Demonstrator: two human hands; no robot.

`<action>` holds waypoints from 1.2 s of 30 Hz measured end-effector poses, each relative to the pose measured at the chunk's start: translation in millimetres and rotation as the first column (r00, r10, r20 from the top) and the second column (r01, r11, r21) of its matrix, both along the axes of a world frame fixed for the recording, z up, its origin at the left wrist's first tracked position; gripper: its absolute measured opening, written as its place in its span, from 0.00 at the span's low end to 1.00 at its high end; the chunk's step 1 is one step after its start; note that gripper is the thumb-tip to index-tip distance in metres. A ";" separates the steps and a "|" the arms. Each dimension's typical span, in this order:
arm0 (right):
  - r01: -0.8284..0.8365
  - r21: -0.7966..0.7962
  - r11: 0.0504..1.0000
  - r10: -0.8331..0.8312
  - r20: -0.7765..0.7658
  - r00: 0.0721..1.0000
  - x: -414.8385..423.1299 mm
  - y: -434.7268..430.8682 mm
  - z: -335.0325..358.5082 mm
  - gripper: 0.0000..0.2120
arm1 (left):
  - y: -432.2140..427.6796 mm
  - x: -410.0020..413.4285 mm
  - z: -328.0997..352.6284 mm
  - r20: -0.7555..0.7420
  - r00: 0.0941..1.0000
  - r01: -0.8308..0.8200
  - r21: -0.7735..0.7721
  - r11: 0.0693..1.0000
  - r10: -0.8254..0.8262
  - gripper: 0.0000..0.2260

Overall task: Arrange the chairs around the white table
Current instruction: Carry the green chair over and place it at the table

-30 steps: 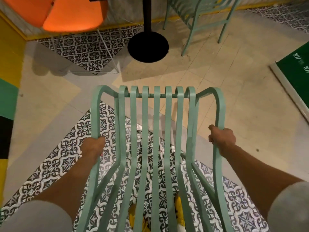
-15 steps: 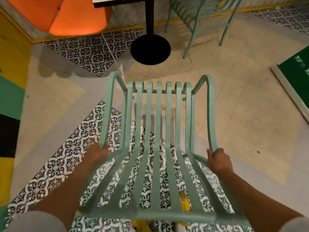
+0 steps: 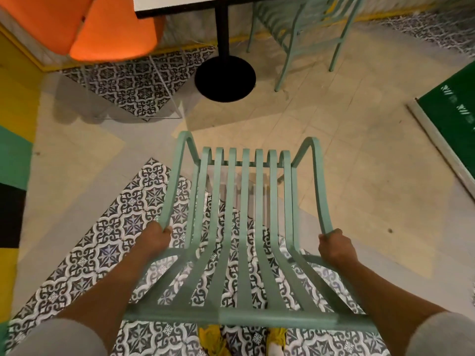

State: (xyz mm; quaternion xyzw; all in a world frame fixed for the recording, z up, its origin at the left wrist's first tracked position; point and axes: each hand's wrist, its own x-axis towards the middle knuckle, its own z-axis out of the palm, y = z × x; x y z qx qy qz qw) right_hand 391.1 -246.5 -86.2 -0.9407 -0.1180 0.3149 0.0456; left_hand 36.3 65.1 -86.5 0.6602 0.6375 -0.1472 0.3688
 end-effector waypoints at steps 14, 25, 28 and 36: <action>-0.617 0.109 0.780 0.595 0.178 0.784 -96.1 -14.6 167.9 0.26 | -129.5 -2.4 175.0 0.115 0.870 0.473 0.076 0.878 -0.479 0.35; -0.726 0.039 0.687 0.693 0.266 0.670 -169.1 -84.9 196.4 0.31 | -185.4 -27.7 203.5 -0.146 0.601 0.788 0.270 0.553 -0.786 0.22; -0.694 -0.009 0.720 0.667 0.282 0.689 -173.0 -74.4 197.8 0.19 | -186.4 -23.5 206.0 -0.168 0.616 0.778 0.282 0.561 -0.770 0.18; -0.670 -0.071 0.739 0.658 0.289 0.695 -173.9 -70.3 193.4 0.15 | -187.4 -18.3 198.7 -0.261 0.604 0.793 0.291 0.535 -0.753 0.17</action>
